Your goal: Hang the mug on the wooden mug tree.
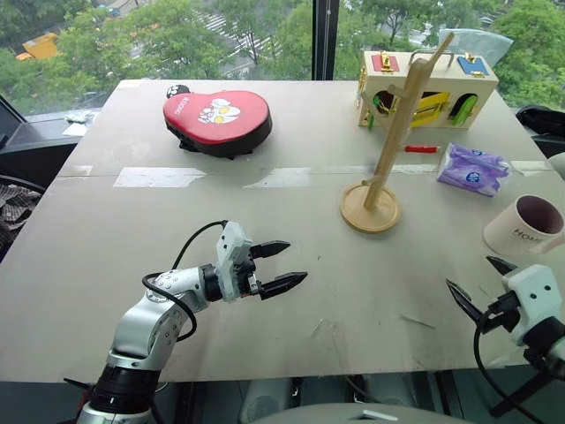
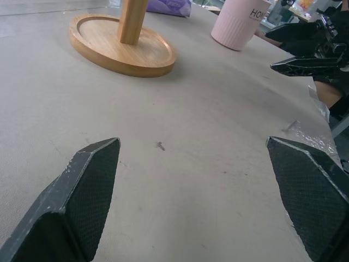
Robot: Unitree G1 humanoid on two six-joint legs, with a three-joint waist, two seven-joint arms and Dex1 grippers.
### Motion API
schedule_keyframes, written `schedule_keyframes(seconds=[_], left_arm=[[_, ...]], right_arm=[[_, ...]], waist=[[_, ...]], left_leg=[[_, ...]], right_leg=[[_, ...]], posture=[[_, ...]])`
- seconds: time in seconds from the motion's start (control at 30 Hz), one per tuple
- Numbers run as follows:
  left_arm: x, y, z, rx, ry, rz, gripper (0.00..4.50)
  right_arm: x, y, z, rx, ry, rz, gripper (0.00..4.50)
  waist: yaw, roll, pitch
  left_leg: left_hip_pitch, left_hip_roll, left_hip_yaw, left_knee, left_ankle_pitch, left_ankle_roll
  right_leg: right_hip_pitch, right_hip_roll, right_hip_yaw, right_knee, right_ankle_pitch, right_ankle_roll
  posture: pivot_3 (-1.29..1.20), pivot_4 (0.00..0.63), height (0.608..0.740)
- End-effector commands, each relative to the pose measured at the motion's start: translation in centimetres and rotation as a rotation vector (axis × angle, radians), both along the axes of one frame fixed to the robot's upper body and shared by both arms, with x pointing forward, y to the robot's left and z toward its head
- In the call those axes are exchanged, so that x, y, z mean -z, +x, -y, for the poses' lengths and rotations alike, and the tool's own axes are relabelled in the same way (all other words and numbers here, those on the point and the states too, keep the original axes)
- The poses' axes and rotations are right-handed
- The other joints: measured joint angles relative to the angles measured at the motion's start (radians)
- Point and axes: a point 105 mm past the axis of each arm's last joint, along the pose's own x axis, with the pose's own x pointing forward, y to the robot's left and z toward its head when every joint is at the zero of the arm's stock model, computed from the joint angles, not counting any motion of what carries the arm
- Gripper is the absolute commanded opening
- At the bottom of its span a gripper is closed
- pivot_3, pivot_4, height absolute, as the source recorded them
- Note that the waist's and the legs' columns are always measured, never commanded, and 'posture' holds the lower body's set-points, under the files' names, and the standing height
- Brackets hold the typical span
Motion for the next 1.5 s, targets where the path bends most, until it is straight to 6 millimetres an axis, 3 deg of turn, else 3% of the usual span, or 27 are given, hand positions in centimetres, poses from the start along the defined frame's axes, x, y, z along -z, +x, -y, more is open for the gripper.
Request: schedule_keyframes(seconds=[0.03, 0.17, 0.4, 0.5, 0.87, 1.23, 1.43, 1.5], left_arm=[[-1.8, 0.1, 1.1, 0.057, -0.029, 0.084, 4.42], [-3.3, 0.2, 2.6, 0.160, -0.061, 0.164, 4.42], [-4.9, -0.7, 3.4, 0.309, -0.088, 0.228, 4.42], [-5.2, -0.8, 4.0, 0.351, -0.104, 0.243, 4.42], [-5.9, -1.0, 4.7, 0.331, -0.123, 0.284, 4.42], [-5.8, -1.8, 4.0, 0.276, -0.119, 0.283, 4.42], [-5.8, -2.2, 3.9, 0.261, -0.106, 0.290, 4.42], [-6.0, -2.3, 3.9, 0.258, -0.106, 0.291, 4.42]], right_arm=[[-0.8, 0.5, -0.1, 0.014, 0.001, 0.066, 4.45], [-0.7, 0.7, 0.5, 0.113, 0.042, 0.105, 4.45], [-0.2, -3.3, 6.7, 0.619, 0.018, 0.151, 4.45], [-0.3, -3.7, 8.3, 0.757, 0.002, 0.179, 4.45], [-2.6, 1.1, 13.1, 0.883, 0.100, 0.237, 4.45], [-2.4, 3.5, 14.2, 0.844, 0.147, 0.168, 4.45], [-1.2, 6.1, 14.1, 0.806, 0.157, 0.141, 4.45], [-0.8, 6.9, 14.4, 0.799, 0.149, 0.134, 3.71]], waist=[[0.000, 0.000, 0.000], [0.003, 0.000, 0.000], [-0.001, 0.001, 0.000], [-0.003, 0.002, -0.001], [-0.001, 0.002, -0.001], [-0.003, 0.003, -0.001], [-0.004, 0.003, -0.001], [-0.006, 0.003, -0.001]], left_leg=[[0.000, 0.000, 0.000, 0.000, 0.000, 0.000], [0.000, -0.001, -0.001, 0.000, 0.000, 0.000], [0.000, -0.001, 0.000, -0.001, 0.000, 0.000], [0.000, 0.000, 0.000, -0.001, 0.000, -0.001], [0.001, 0.000, 0.002, 0.000, 0.000, 0.000], [0.001, 0.000, 0.003, 0.000, -0.002, 0.004], [0.001, 0.000, 0.003, 0.000, -0.001, 0.002], [0.001, 0.000, 0.004, 0.000, -0.001, 0.002]], right_leg=[[0.000, 0.000, 0.000, 0.000, 0.000, 0.000], [0.000, 0.000, -0.001, 0.000, 0.000, -0.001], [0.000, 0.004, 0.000, 0.000, 0.000, 0.001], [0.000, 0.002, 0.001, 0.000, -0.001, -0.002], [0.000, 0.006, 0.002, 0.000, 0.001, 0.001], [0.000, 0.007, 0.003, 0.000, 0.001, 0.001], [0.000, 0.008, 0.004, 0.000, 0.001, 0.001], [0.000, 0.008, 0.003, 0.000, 0.001, 0.001]], posture=[[0.00, 0.150, 0.733], [0.00, 0.150, 0.733], [0.00, 0.150, 0.733], [0.00, 0.150, 0.733], [0.00, 0.150, 0.733], [0.00, 0.150, 0.733], [0.00, 0.150, 0.733], [0.00, 0.150, 0.733]])
